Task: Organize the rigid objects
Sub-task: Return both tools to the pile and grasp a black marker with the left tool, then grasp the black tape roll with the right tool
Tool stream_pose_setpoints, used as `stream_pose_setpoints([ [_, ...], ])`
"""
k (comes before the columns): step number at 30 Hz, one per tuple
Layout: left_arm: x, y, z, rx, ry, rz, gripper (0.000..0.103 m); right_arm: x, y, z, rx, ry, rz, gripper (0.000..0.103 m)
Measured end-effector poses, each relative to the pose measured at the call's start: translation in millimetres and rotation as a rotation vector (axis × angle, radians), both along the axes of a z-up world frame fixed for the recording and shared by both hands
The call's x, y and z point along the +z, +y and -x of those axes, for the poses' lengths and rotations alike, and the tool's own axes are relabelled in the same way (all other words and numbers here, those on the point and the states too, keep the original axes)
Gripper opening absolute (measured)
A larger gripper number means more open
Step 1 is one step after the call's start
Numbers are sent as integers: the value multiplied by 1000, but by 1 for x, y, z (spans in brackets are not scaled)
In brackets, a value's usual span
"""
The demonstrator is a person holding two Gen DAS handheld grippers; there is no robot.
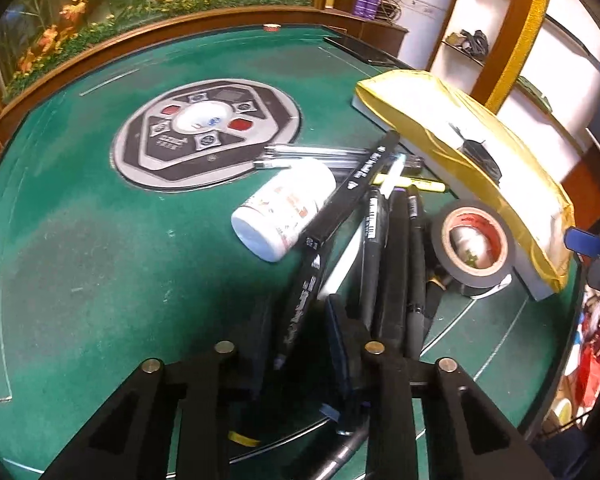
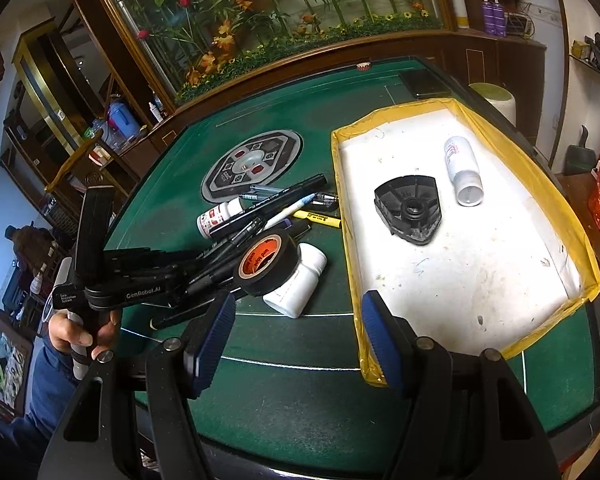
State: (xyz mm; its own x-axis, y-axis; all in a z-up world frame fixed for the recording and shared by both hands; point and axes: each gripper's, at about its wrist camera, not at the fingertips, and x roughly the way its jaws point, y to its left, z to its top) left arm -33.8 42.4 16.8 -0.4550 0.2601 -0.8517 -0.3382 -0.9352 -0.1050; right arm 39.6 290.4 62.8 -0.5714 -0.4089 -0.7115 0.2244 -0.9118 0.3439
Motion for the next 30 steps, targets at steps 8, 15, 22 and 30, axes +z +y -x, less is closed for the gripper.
stream_pose_setpoints([
  [8, -1, -43, -25, 134, 14, 23, 16, -11, -24, 9, 56, -13, -70, 65],
  [15, -3, -43, -30, 152, 38, 38, 16, -22, -67, 37, 146, 54, -314, 69],
  [22, -3, -37, -25, 179, 61, 56, 16, -41, -90, 60, 180, 50, -430, 72],
  [30, -2, -45, -29, 214, 55, 11, 15, -43, -87, 59, 167, 80, -414, 56],
])
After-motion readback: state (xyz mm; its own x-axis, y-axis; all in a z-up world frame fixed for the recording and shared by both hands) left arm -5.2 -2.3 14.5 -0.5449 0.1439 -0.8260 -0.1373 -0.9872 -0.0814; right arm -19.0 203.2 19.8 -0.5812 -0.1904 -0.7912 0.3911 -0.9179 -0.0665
